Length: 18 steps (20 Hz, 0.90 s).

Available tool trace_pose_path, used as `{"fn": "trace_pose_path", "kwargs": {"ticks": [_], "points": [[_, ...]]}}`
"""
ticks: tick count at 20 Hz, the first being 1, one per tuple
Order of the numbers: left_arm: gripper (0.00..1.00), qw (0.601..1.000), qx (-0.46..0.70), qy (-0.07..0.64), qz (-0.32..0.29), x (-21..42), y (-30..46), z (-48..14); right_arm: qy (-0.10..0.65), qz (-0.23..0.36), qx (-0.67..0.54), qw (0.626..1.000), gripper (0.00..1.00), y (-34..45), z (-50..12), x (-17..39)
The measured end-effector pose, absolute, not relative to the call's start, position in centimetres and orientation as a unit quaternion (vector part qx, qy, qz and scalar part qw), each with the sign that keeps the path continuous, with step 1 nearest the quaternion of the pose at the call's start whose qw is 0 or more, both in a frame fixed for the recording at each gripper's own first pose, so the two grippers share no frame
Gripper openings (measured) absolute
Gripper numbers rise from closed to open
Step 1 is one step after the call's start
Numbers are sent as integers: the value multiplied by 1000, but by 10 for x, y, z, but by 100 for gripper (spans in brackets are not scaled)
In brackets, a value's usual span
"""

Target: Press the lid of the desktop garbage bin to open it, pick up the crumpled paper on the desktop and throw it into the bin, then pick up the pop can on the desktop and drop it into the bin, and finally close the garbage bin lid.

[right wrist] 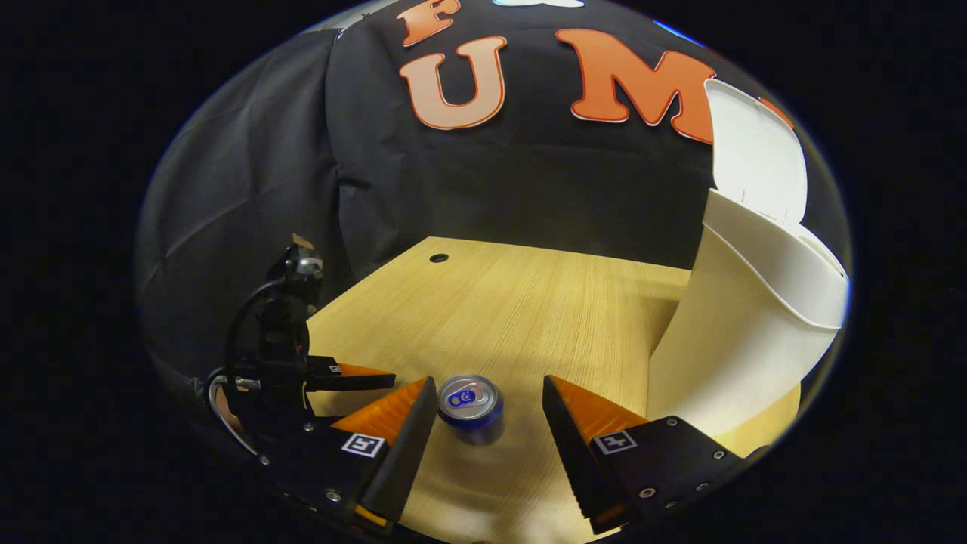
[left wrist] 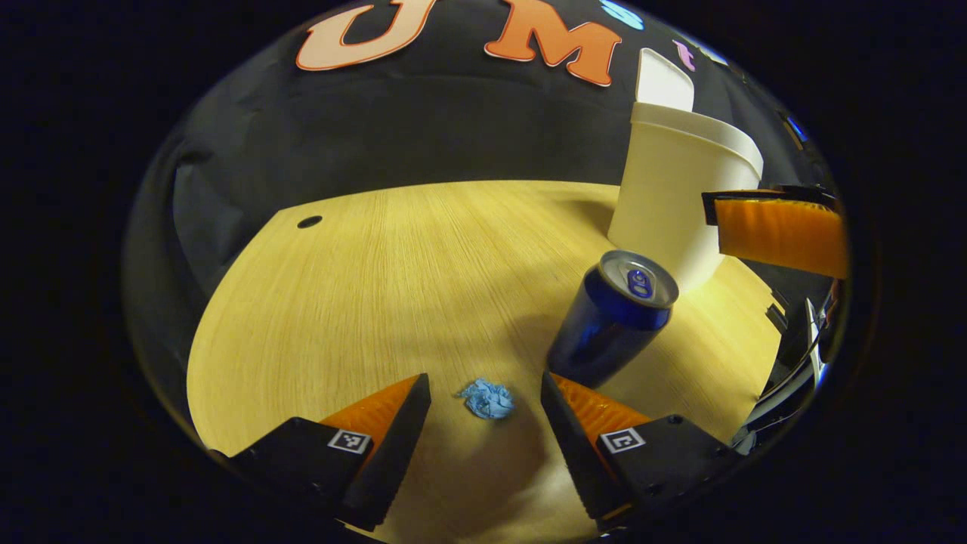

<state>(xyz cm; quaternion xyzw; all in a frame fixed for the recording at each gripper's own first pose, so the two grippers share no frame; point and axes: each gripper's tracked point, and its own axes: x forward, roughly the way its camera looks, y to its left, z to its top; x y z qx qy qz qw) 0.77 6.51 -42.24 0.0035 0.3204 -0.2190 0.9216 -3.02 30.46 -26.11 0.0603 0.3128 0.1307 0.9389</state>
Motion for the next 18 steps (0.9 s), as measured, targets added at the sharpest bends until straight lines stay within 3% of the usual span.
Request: {"fn": "trace_pose_path", "kwargs": {"ticks": [2,6,8,9,11,12,18], "points": [[82,916,0,336,-220,5,65,-435,322,135,62,935,86,306,-265,-33],[69,919,31,331,-213,9,76,-435,342,144,58,927,87,314,-287,-33],[40,919,36,330,-210,19,75,-440,348,149,54,924,87,318,-294,-33],[31,919,31,329,-217,19,75,-435,352,151,52,922,87,320,-297,-32],[31,920,24,329,-210,23,79,-433,359,156,52,919,89,325,-305,-29],[16,919,15,335,-209,23,79,-430,362,159,51,917,90,328,-308,-31],[15,927,4,318,-199,32,91,-394,385,165,40,907,92,334,-333,-27]]}}
